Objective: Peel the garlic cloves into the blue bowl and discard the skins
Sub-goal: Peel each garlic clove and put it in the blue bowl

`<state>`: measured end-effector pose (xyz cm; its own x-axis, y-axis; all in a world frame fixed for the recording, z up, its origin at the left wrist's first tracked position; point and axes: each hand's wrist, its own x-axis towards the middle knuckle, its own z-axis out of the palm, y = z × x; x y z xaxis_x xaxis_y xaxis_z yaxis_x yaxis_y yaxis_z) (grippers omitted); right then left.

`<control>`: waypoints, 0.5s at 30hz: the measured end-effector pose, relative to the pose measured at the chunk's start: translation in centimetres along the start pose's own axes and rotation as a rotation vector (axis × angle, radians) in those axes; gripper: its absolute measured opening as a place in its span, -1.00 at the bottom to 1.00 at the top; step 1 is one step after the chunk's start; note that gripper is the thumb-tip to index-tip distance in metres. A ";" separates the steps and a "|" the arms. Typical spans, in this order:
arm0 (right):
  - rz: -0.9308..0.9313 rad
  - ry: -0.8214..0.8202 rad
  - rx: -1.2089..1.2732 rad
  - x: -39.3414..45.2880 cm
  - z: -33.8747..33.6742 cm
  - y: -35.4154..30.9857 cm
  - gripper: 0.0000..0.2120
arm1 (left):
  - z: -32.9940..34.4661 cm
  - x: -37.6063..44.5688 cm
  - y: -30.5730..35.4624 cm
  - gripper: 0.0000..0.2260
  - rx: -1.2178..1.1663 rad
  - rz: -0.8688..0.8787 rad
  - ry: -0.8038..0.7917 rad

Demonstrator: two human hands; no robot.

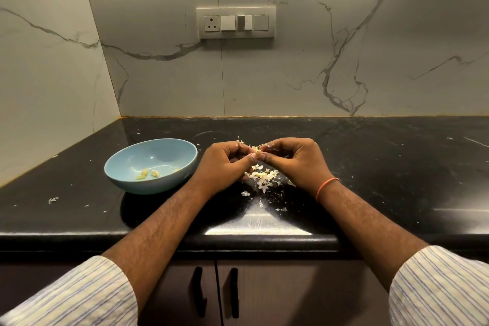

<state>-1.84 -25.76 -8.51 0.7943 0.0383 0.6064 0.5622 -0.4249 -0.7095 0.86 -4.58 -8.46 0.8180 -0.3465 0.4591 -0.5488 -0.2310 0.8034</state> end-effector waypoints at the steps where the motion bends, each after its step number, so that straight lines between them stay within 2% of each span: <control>1: -0.002 0.004 -0.006 0.0 0.0 -0.1 -0.79 | 0.0 0.0 0.0 -0.89 -0.003 0.012 0.004; 7: -0.030 0.021 -0.057 -0.1 -0.1 -0.3 -0.77 | -0.3 -0.1 0.2 -0.81 -0.023 0.056 0.003; 15: 0.021 -0.014 -0.081 -0.1 0.1 -0.2 -0.74 | -0.3 -0.1 -0.1 -0.88 0.042 0.061 0.067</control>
<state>-1.97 -25.57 -8.46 0.8094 0.0409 0.5858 0.5249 -0.4978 -0.6904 0.87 -4.28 -8.50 0.7920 -0.2998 0.5318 -0.6032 -0.2496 0.7575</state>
